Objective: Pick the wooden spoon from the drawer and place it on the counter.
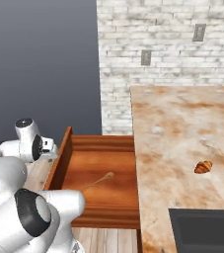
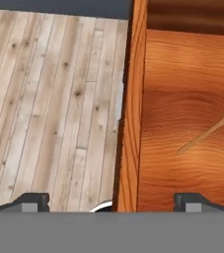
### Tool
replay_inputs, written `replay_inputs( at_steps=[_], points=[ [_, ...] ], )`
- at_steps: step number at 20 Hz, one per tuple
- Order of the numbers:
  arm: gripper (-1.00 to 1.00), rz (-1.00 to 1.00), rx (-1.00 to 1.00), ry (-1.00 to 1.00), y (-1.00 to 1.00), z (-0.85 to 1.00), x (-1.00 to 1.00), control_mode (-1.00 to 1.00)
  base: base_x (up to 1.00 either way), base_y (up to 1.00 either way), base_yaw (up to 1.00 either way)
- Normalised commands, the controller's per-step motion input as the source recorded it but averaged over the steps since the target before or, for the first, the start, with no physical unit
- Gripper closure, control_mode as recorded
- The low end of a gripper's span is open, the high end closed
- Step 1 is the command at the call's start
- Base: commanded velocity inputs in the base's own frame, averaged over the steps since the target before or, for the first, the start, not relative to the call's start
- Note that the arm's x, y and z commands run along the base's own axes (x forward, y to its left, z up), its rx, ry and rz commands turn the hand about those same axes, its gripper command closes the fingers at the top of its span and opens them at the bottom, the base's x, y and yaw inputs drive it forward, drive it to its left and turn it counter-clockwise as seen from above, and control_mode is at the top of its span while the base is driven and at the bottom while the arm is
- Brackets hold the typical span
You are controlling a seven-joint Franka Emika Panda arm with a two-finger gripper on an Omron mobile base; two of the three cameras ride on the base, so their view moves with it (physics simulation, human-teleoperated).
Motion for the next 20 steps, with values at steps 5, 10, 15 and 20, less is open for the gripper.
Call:
replay_inputs(
  at_steps=[5,10,15,20],
  points=[
    [-1.00,-0.31,0.41,-0.11,-1.00,0.43,0.05,-1.00,0.00,0.00,0.00],
    [-1.00,-0.30,0.14,0.03,-0.90,-0.28,0.03,-1.00,0.00,0.00,0.00],
    [-1.00,-0.22,-0.09,0.03,-0.29,-0.64,0.27,-1.00,0.00,0.00,0.00],
    [-1.00,-0.17,-0.22,0.03,-0.07,-0.82,0.33,-1.00,0.00,0.00,0.00]
  ],
)
